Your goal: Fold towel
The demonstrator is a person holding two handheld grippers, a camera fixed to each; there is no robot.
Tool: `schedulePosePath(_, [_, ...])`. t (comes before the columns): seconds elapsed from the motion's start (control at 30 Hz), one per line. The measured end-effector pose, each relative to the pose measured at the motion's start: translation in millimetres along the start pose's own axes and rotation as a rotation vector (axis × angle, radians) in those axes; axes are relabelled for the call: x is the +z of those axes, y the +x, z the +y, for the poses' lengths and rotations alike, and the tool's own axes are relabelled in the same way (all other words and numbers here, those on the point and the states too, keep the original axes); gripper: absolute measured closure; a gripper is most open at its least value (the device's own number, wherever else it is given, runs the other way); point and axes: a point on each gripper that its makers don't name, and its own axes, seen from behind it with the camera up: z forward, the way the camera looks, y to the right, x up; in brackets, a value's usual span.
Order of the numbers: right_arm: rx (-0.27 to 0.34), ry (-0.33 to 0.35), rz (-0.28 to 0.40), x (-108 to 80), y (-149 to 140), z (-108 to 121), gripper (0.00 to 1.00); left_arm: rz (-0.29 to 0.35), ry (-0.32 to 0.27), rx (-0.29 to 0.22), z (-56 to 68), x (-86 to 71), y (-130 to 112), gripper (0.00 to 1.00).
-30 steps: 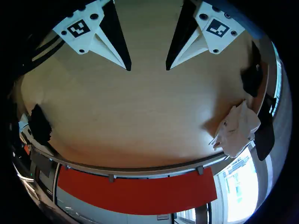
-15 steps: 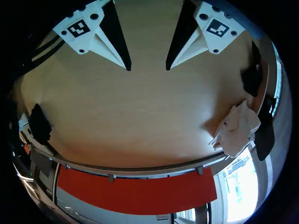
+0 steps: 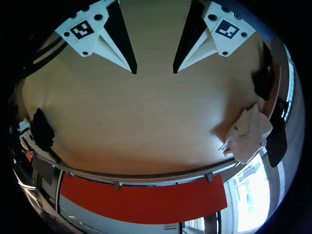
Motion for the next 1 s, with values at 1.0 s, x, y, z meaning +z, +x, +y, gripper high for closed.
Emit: schedulePosePath(1.0, [0.039, 0.066, 0.091, -9.8, 22, -48, 0.04, 0.014, -0.005, -0.002, -6.4, -6.2, 0, 0.33])
